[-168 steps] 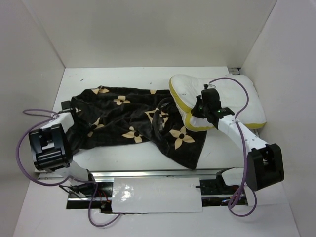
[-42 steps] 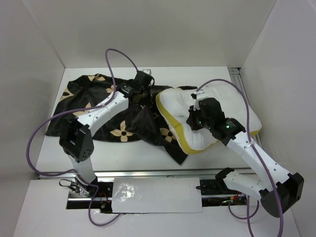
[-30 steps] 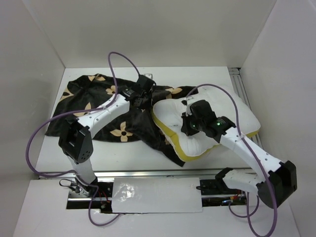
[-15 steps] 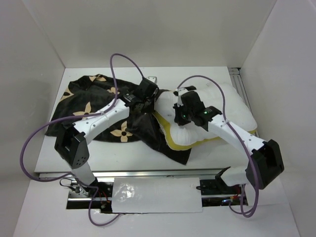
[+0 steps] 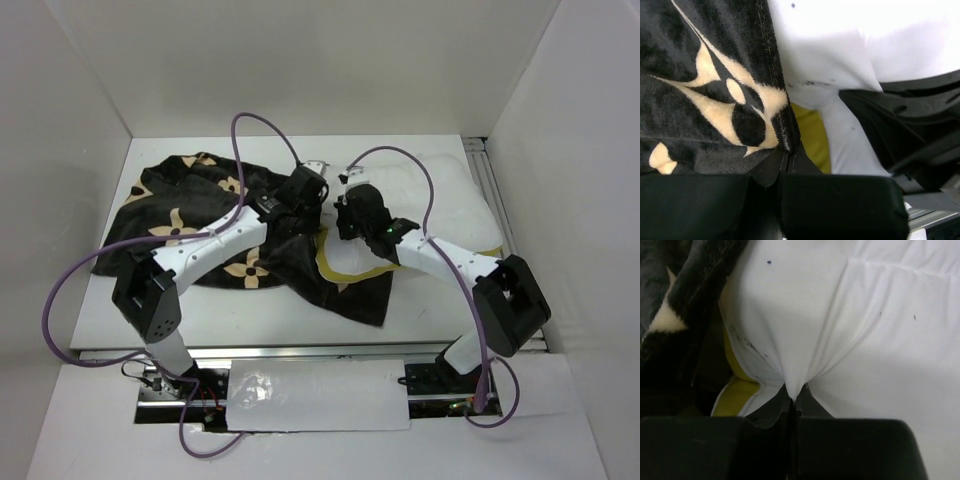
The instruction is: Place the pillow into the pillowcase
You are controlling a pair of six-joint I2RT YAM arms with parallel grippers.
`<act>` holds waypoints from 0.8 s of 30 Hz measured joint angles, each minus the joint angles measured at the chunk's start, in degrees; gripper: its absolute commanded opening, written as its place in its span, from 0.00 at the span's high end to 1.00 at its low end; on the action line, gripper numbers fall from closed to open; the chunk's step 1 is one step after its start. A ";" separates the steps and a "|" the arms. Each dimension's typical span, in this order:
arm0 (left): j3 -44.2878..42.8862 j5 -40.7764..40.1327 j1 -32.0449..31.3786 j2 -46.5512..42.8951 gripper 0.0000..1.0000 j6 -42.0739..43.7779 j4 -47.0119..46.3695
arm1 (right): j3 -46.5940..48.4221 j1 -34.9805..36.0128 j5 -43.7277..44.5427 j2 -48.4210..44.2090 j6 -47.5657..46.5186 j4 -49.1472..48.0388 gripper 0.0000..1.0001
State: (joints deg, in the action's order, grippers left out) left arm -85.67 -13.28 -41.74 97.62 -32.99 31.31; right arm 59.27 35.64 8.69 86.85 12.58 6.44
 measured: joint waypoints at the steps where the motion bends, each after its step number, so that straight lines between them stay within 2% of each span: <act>1: 0.26 0.07 -0.09 -0.02 1.00 -0.04 -0.15 | -1.07 0.42 1.25 0.13 0.37 -2.23 1.00; 7: 4.50 0.33 -0.48 -1.81 1.00 -0.31 -1.36 | -3.61 1.62 7.54 1.97 4.17 -12.00 1.00; 13: 5.88 0.00 -1.22 -4.92 1.00 -0.48 -0.72 | -2.78 1.60 13.94 3.82 8.20 -15.41 1.00; 18: 5.81 0.57 -2.29 -6.29 1.00 -0.42 -0.48 | -0.61 1.60 16.59 9.14 11.82 -19.47 1.00; 24: 4.61 0.50 -3.45 -6.25 1.00 -1.62 1.73 | -1.31 5.64 21.51 14.80 20.87 -24.59 1.00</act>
State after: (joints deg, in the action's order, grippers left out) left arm -81.06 -12.78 -45.19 91.37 -34.61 33.04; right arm 57.95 41.28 30.20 101.65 33.45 -18.15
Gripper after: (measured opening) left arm 0.039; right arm 0.029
